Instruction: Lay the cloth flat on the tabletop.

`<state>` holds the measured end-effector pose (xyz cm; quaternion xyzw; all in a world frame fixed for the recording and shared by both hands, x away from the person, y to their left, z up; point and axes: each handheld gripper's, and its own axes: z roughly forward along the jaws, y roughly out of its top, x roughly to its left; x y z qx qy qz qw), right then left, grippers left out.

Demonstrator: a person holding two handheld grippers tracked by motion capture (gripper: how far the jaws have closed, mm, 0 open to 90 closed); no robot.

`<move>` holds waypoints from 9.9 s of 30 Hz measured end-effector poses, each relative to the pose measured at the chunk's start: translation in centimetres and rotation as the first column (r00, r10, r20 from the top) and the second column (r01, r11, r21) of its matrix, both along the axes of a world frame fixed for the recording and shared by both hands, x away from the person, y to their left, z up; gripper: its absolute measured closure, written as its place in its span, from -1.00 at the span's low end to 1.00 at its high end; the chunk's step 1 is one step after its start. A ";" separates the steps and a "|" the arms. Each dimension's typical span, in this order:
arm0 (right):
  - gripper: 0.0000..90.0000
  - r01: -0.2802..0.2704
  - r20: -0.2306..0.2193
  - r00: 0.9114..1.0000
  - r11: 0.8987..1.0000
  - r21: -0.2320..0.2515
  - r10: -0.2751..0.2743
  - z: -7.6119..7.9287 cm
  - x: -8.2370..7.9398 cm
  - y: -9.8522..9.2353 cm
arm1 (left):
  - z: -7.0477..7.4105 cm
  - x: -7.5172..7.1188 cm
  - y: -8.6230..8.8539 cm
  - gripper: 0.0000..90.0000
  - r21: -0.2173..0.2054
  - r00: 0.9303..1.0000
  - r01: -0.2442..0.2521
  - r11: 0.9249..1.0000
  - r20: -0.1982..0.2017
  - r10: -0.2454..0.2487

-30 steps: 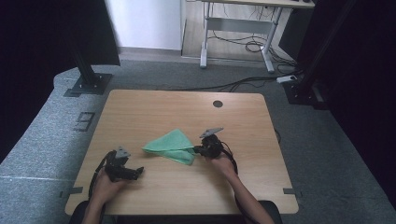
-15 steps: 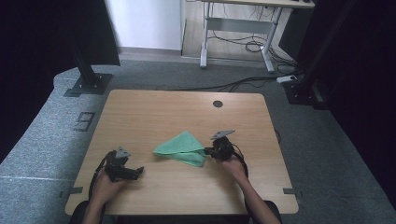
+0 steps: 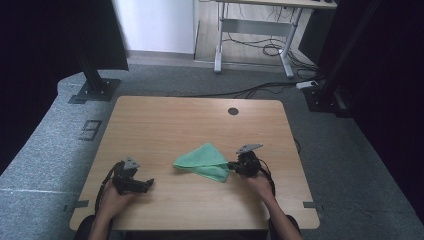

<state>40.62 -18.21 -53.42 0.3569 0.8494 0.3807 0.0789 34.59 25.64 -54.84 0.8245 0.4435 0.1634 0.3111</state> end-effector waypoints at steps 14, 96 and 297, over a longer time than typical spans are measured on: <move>0.72 0.004 -0.005 1.000 1.000 0.004 -0.004 -0.3 -0.4 -0.4 | 0.7 0.2 -0.8 -0.82 -0.003 0.999 -0.016 1.000 -0.029 0.016; 0.28 0.030 0.046 0.998 0.999 0.023 -0.031 3.5 2.9 0.3 | 4.3 7.1 -9.7 -0.57 -0.059 0.992 0.127 0.990 0.012 -0.126; -1.00 0.215 0.100 0.973 0.973 -0.080 -0.207 -2.3 -2.4 -6.4 | 0.0 1.2 -2.8 -1.00 -0.002 0.992 0.128 0.992 -0.001 -0.128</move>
